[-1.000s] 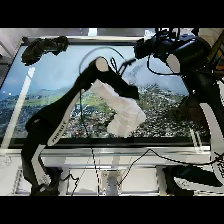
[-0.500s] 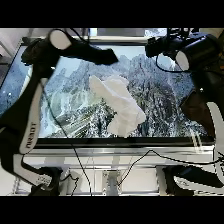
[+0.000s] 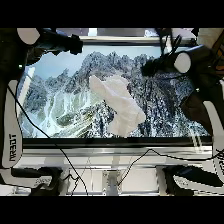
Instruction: Fold the shirts.
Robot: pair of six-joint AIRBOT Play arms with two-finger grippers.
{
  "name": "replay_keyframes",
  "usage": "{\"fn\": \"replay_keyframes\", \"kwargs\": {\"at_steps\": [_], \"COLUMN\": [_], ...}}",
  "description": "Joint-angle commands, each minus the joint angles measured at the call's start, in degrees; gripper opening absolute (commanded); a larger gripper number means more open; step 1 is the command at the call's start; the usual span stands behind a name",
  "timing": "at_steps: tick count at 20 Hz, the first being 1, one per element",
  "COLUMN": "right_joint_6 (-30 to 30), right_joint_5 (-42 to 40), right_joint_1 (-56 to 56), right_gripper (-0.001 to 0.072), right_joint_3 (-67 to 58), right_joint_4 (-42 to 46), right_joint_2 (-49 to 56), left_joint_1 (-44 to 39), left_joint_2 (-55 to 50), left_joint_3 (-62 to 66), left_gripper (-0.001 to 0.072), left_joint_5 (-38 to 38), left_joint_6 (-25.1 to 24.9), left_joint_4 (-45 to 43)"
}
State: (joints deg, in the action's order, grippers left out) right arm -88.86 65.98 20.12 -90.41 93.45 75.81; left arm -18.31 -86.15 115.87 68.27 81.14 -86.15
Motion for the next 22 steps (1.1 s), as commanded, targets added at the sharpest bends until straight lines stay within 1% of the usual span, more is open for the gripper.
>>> {"fn": "replay_keyframes", "kwargs": {"at_steps": [1, 2, 3, 4, 5, 6, 10, 13, 18, 20, 22], "right_joint_6": [3.5, 3.9, 3.9, 3.8, 3.8, 3.8, 4.2, 4.5, 4.4, 4.3, 4.3], "right_joint_5": [1.8, 1.4, 1.4, 1.3, 1.3, 1.3, 1.6, 0.7, -5.4, -7.7, -9.4], "right_joint_1": [-0.1, -0.1, -0.1, -0.1, -0.1, 0.0, 0.0, 0.0, 0.0, 0.0, 0.0], "right_gripper": [0.0273, 0.0275, 0.0345, 0.0505, 0.0566, 0.0566, 0.0565, 0.0563, 0.056, 0.0538, 0.0538], "right_joint_3": [8.9, 11.6, 14.2, 16.6, 18.8, 20.9, 27.0, 29.7, 33.8, 35.3, 35.7], "right_joint_4": [-11.2, -13.1, -14.5, -15.7, -16.8, -17.7, -22.1, -23.1, -24.3, -24.6, -25.4], "right_joint_2": [0.1, 0.2, 0.3, 0.4, 0.4, 0.4, 0.3, 0.3, 0.4, 0.6, 1.8], "left_joint_1": [0.2, 0.2, 0.3, 0.6, 1.0, 1.5, 3.8, 4.2, 4.2, 4.2, 4.2], "left_joint_2": [0.4, 0.4, 0.4, 0.2, 0.0, -0.3, -2.9, -5.8, -10.2, -11.2, -11.5], "left_joint_3": [-2.1, -2.7, -3.0, -3.0, -3.0, -3.0, -3.0, -3.0, -3.0, -3.0, -3.0], "left_gripper": [0.0365, 0.0365, 0.0367, 0.0421, 0.0489, 0.0499, 0.0499, 0.0499, 0.0499, 0.0499, 0.0498], "left_joint_5": [2.3, 2.3, 2.3, 2.3, 2.3, 2.4, 2.4, 3.6, 3.7, 3.7, 3.6], "left_joint_6": [-0.6, -1.0, -1.9, -2.0, -2.0, -2.0, -1.8, -1.8, -1.6, -1.5, -1.6], "left_joint_4": [-7.8, -8.6, -8.5, -8.2, -8.2, -8.1, -7.6, -6.6, -5.4, -5.3, -5.4]}}
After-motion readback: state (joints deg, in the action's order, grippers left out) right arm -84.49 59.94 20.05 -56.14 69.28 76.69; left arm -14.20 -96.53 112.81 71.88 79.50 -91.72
